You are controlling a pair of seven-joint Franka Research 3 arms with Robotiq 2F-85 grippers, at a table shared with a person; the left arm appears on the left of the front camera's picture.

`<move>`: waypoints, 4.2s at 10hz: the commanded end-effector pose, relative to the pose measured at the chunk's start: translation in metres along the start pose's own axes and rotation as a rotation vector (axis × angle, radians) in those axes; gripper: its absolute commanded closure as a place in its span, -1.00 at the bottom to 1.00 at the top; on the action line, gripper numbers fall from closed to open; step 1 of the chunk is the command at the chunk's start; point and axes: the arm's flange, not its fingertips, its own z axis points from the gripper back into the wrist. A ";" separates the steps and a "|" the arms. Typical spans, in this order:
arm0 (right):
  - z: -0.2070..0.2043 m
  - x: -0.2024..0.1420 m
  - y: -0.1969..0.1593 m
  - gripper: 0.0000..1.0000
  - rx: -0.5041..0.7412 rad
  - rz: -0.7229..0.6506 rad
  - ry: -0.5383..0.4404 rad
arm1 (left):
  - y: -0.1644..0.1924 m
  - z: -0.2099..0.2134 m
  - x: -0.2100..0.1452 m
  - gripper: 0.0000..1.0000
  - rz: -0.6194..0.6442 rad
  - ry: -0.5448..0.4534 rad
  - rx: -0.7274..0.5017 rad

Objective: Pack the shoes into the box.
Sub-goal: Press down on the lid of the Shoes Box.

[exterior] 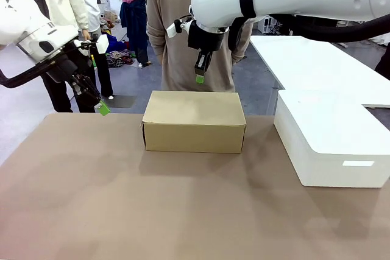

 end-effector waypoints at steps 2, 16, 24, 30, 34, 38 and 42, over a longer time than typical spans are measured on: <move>0.033 -0.023 0.006 1.00 -0.025 -0.031 -0.039 | 0.000 0.003 0.000 1.00 0.007 0.013 0.006; 0.053 -0.277 0.147 1.00 -0.059 -0.346 -0.149 | 0.000 0.003 0.000 1.00 0.007 0.013 0.006; 0.044 -0.277 0.111 -1.00 -0.045 -0.421 -0.153 | 0.000 0.003 0.000 1.00 0.007 0.013 0.006; 0.052 -0.275 0.107 -1.00 -0.056 -0.395 -0.152 | 0.000 0.003 0.000 1.00 0.007 0.013 0.006; 0.052 -0.275 0.107 -1.00 -0.056 -0.395 -0.152 | 0.000 0.003 0.000 1.00 0.007 0.013 0.006; 0.052 -0.275 0.107 -1.00 -0.056 -0.395 -0.152 | 0.000 0.003 0.000 1.00 0.007 0.013 0.006; 0.052 -0.275 0.107 -1.00 -0.056 -0.395 -0.152 | 0.000 0.003 0.000 1.00 0.007 0.013 0.006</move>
